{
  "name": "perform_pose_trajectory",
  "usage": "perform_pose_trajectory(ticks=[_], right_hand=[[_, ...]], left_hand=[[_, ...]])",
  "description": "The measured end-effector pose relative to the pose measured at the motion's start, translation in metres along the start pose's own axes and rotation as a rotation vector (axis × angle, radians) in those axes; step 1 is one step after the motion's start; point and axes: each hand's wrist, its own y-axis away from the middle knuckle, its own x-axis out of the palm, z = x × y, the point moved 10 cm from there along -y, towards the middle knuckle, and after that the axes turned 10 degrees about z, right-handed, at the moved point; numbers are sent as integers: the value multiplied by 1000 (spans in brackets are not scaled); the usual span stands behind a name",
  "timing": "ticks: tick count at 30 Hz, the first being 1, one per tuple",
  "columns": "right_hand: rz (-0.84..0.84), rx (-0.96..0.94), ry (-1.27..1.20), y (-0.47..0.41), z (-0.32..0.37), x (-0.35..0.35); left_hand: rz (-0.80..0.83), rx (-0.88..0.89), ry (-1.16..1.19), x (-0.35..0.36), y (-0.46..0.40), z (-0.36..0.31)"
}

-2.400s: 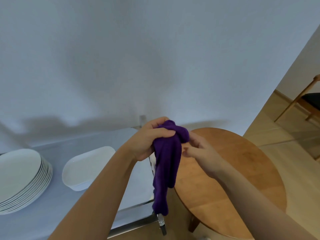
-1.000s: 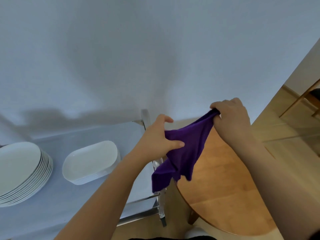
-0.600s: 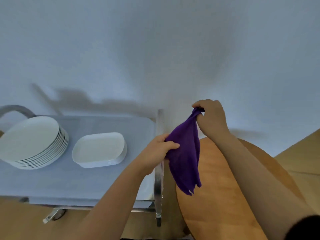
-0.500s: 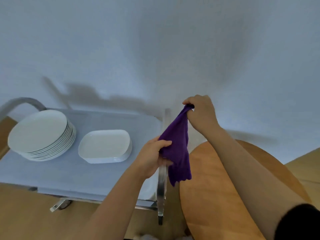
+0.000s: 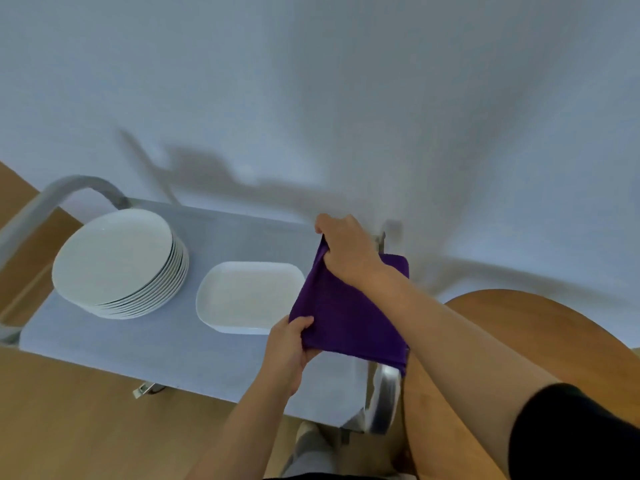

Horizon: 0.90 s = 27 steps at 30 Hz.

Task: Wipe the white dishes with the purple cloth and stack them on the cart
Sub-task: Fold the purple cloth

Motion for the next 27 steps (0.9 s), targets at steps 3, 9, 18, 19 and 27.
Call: perform_pose_trajectory(ticks=[3,9,18,19,27], right_hand=[[217,56,75,-6,-8,43],[474,70,-40,8,-36,67],[184,788,-679,83,-171,42],[166,782,-706,83,-169,47],[-8,768,-471,65,-161,42]], left_hand=[[38,-193,-189,-10,-7,36],[85,-31,-1261,18,-15,26],[340,93,-1364,130,3,28],[352,83,-1408,130,3,33],[527,-4,-1295,113,8,55]])
